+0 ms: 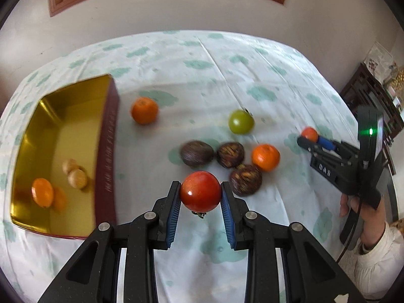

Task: Organize fruits
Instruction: 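Lower the red tomato into the tin and open the left gripper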

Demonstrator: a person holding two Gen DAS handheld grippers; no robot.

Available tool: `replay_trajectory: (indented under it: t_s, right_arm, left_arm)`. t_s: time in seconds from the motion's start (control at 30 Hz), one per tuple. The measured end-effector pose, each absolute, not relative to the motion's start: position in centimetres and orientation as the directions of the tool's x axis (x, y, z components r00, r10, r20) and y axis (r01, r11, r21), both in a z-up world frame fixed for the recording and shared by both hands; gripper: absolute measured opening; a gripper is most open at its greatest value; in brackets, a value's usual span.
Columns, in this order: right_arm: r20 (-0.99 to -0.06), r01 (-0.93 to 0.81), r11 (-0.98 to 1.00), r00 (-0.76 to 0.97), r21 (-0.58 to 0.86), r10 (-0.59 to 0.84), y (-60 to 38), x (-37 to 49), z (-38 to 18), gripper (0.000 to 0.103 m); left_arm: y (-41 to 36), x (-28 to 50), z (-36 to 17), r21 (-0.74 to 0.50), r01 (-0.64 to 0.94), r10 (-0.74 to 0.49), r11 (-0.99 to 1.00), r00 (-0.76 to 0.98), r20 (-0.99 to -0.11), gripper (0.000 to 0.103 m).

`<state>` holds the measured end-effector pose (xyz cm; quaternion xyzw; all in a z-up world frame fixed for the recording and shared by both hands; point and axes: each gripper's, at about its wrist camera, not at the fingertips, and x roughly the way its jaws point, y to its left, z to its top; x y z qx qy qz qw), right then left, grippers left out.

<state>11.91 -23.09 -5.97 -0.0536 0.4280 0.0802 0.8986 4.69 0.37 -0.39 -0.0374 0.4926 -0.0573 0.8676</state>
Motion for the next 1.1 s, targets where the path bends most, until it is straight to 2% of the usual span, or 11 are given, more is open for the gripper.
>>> replay_trajectory:
  t_s: [0.3, 0.53, 1.1]
  right_arm:
    - [-0.778, -0.19, 0.981, 0.621, -0.028, 0.098, -23.1, 11.9, -6.0, 0.036]
    - [-0.778, -0.19, 0.981, 0.621, -0.028, 0.098, -23.0, 11.9, -5.9, 0.036]
    - [-0.778, -0.19, 0.981, 0.621, -0.03, 0.096, -23.0, 11.9, -5.9, 0.036]
  left_arm:
    - [7.0, 4.9, 1.4, -0.1, -0.068, -0.047, 0.993, 0.549, -0.834, 0.028]
    - [11.7, 4.8, 0.6, -0.082, -0.17, 0.02, 0.982, 0.526, -0.851, 0.028]
    - [14.9, 4.6, -3.2, -0.067, -0.233, 0.038, 0.97, 0.422, -0.906, 0.028]
